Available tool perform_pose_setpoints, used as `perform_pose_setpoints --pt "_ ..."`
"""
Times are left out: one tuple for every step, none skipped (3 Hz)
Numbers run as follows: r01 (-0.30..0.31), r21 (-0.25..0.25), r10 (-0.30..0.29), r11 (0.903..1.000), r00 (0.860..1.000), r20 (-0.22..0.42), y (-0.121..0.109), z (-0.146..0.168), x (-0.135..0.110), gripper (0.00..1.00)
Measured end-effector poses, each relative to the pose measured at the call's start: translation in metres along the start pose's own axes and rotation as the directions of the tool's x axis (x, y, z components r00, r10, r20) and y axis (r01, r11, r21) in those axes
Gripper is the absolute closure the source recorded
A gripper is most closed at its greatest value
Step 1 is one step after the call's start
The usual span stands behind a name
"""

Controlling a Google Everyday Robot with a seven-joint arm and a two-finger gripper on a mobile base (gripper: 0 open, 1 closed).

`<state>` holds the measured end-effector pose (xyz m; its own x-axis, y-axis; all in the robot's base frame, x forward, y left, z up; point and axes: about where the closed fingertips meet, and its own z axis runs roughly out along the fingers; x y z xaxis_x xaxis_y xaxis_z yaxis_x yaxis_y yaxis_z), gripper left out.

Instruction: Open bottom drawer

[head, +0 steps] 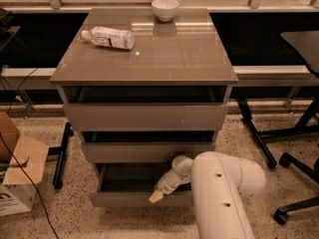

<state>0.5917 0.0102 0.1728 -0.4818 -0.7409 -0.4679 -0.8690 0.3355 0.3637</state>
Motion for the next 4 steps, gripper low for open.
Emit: perform_pose_setpoints --pt "-0.039 -0.025 0.038 0.9989 0.999 -0.029 0.022 0.004 0.022 0.22" --pt "-0.039 -0.025 0.039 0.9989 0.999 -0.029 0.021 0.003 0.02 0.01" --pt "-0.069 -0.037 0.067 0.9969 0.996 -0.051 0.036 0.002 0.034 0.0" --pt "-0.184 -0.023 0.181 0.9827 0.979 -0.091 0.071 -0.013 0.067 0.0"
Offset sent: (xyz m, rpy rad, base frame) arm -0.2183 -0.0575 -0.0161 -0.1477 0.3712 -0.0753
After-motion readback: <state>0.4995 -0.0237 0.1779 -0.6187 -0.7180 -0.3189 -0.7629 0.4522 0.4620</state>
